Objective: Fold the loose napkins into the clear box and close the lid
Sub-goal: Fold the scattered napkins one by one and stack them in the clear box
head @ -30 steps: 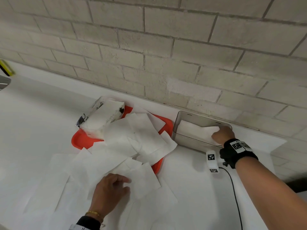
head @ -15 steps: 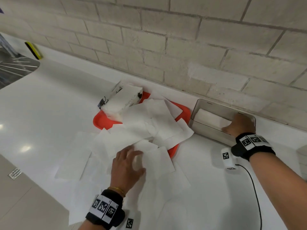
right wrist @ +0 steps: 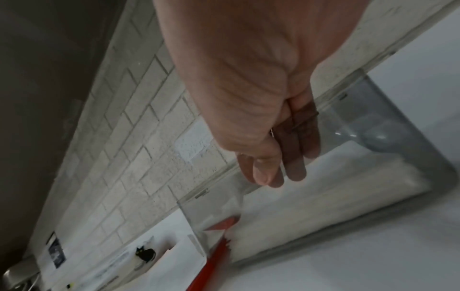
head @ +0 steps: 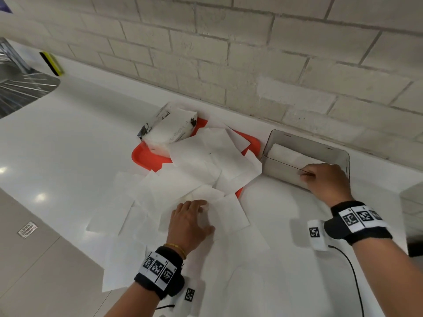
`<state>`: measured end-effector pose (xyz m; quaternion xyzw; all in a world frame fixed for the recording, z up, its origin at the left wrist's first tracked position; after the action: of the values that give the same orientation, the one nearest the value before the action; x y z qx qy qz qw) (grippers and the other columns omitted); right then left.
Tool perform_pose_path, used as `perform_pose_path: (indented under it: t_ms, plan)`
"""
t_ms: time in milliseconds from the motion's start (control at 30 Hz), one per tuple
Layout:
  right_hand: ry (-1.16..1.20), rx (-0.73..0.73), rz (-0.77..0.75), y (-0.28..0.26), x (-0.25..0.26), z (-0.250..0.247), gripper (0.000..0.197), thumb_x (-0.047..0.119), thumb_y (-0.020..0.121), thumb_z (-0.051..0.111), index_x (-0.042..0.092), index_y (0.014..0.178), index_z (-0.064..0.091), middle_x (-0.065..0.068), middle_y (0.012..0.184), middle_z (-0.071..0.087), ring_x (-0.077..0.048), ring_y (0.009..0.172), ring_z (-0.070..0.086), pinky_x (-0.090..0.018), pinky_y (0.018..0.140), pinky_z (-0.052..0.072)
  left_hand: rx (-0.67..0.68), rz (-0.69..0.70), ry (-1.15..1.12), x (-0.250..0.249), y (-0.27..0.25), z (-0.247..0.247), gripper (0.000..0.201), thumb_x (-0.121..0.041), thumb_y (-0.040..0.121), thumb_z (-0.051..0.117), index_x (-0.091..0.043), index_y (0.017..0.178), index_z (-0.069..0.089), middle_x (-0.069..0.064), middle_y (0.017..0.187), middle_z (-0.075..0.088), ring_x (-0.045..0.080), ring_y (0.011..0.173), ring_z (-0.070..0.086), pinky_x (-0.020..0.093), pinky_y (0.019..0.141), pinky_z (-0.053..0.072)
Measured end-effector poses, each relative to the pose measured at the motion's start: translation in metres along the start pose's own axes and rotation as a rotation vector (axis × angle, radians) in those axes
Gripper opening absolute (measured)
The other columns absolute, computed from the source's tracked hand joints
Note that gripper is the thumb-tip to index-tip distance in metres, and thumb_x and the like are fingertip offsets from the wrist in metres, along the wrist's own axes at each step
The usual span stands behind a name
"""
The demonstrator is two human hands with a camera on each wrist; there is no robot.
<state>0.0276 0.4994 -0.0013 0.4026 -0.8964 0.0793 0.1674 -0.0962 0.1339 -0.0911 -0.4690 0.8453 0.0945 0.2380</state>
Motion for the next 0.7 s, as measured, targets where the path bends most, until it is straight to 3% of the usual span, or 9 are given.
perform_pose_path:
  t_ms: [67,200,433,500,600,700]
  plan:
    - [-0.022,-0.021,-0.015,-0.016,-0.004,-0.001,0.021,0.015,0.091,0.068,0.030,0.099,0.081,0.007,0.106,0.080,-0.025,0.103,0.073,-0.035,0.087,0.057,0.012,-0.013,0.018,0.000,0.001,-0.001,0.072,-0.051,0.069,0.085,-0.035,0.132,0.055,-0.013,0.118,0.060,0.016,0.109,0.053,0.031,0.095,0.041]
    - [-0.013,-0.062,-0.043,-0.066,-0.012,-0.001,0.018,0.012,0.090,0.075,0.026,0.099,0.082,0.006,0.098,0.081,-0.023,0.091,0.076,-0.030,0.079,0.057,0.033,-0.037,0.074,0.000,0.003,-0.004,0.076,-0.058,0.070,0.082,-0.035,0.136,0.053,-0.011,0.127,0.057,0.018,0.117,0.050,0.033,0.101,0.041]
    - [-0.075,-0.049,0.013,-0.141,-0.006,0.007,0.014,0.020,0.093,0.075,0.033,0.094,0.079,0.007,0.080,0.078,-0.028,0.078,0.072,-0.035,0.069,0.058,0.114,-0.054,0.086,-0.004,0.004,-0.010,0.065,-0.065,0.074,0.077,-0.038,0.130,0.058,-0.014,0.115,0.062,0.017,0.114,0.050,0.034,0.100,0.039]
    - [-0.065,-0.025,0.005,-0.151,0.000,0.005,0.016,0.021,0.093,0.075,0.033,0.102,0.079,0.006,0.088,0.079,-0.028,0.084,0.073,-0.036,0.072,0.058,0.111,-0.050,0.059,-0.006,0.002,-0.012,0.062,-0.066,0.074,0.077,-0.037,0.127,0.061,-0.012,0.114,0.062,0.018,0.114,0.051,0.034,0.100,0.040]
    - [0.021,-0.102,-0.066,-0.162,0.017,-0.002,0.041,0.021,0.082,0.087,0.026,0.121,0.075,0.001,0.113,0.075,-0.029,0.101,0.071,-0.037,0.083,0.056,0.013,-0.059,-0.007,-0.001,-0.006,-0.028,0.060,-0.064,0.075,0.078,-0.036,0.126,0.063,-0.008,0.122,0.062,0.020,0.116,0.054,0.034,0.100,0.040]
    - [0.141,-0.191,-0.286,-0.169,0.049,0.001,0.046,0.019,0.071,0.094,0.019,0.114,0.077,0.007,0.103,0.071,-0.015,0.092,0.067,-0.023,0.082,0.050,-0.108,-0.185,-0.025,0.026,-0.018,-0.061,0.055,-0.055,0.076,0.082,-0.033,0.124,0.067,0.000,0.130,0.061,0.024,0.121,0.056,0.036,0.103,0.039]
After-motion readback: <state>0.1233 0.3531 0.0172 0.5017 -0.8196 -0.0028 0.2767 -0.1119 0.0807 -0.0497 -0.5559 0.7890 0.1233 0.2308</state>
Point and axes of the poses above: each hand's wrist, its own y-axis towards the middle knuckle, its own z-axis out of the palm, x = y × z, the point moved 3 cm from there along y, towards the middle knuckle
